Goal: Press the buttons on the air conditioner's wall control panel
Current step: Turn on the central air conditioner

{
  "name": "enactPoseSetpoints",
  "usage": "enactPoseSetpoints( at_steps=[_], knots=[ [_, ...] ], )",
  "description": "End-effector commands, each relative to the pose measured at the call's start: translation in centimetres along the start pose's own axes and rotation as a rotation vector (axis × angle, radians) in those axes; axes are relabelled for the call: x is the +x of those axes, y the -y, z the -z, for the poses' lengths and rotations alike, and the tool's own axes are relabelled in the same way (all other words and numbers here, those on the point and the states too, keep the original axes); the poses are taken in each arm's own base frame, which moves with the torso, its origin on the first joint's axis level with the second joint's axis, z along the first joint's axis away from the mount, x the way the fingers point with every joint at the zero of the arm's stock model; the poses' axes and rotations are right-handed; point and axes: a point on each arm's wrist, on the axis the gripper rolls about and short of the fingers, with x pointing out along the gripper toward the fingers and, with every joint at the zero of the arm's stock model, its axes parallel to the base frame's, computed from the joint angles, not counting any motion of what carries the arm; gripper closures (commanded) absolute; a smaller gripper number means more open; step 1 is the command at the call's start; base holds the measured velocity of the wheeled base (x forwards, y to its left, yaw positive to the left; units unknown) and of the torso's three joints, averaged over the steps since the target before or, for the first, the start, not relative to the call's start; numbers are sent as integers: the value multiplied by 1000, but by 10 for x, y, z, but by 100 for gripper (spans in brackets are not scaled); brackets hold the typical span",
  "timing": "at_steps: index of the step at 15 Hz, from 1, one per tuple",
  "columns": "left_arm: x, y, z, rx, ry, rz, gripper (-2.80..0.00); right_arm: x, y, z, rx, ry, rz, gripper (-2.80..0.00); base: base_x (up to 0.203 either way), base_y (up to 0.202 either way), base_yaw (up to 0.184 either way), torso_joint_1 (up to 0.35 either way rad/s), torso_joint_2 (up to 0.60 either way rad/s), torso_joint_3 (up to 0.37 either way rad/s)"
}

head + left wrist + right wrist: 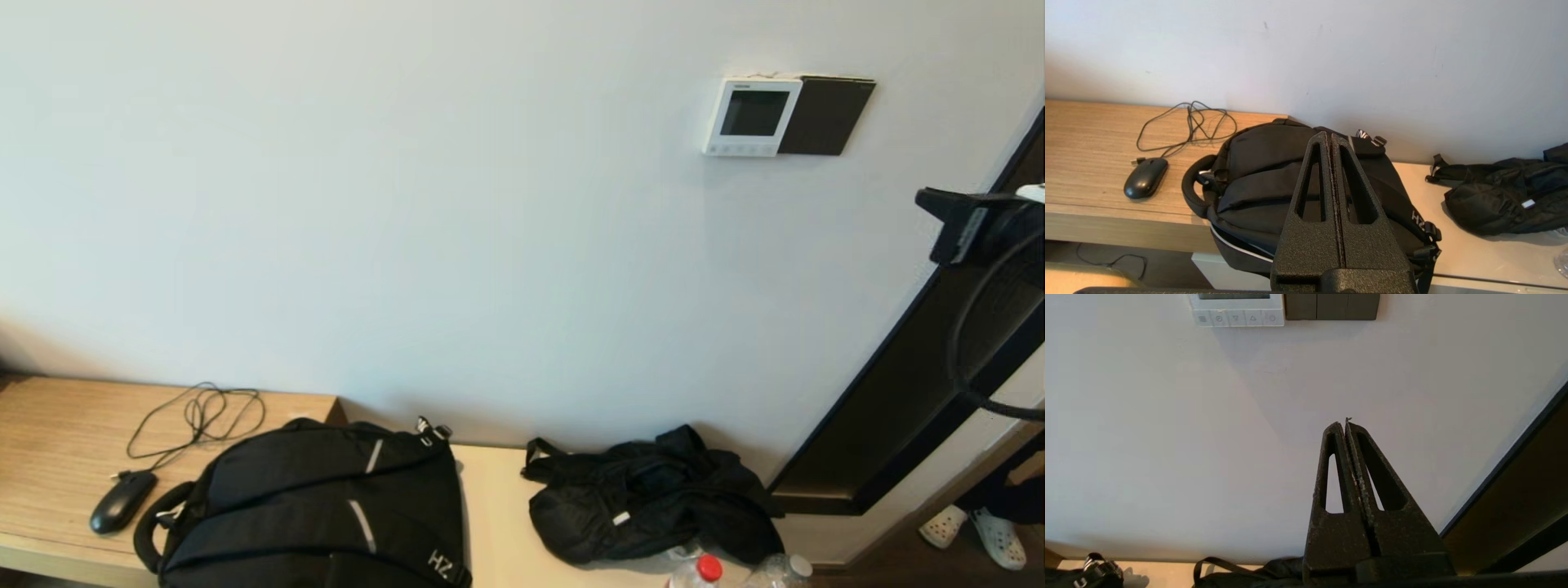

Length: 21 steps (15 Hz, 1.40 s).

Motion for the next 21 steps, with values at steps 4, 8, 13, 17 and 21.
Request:
enactPoseSetpoints(
  at_steps=[4, 8, 13, 17, 21],
  knots=[
    [0, 0, 0, 0, -1, -1, 0, 62, -2, 13, -3, -15, 41, 0, 0, 0, 0, 0, 0, 0],
    [0, 0, 0, 0, 0, -1, 0, 84, -5, 12, -6, -5, 56, 0, 0, 0, 0, 0, 0, 0],
    [0, 0, 0, 0, 0, -1, 0, 112, -25, 13, -1, 4, 49, 0, 0, 0, 0, 0, 0, 0],
    [0, 0, 0, 0, 0, -1, 0, 127, -38, 10, 4, 24, 48, 0, 0, 0, 0, 0, 0, 0],
    [0, 0, 0, 0, -1, -1, 0, 138, -41, 5, 8, 50, 50, 0, 0, 0, 0, 0, 0, 0]
  ],
)
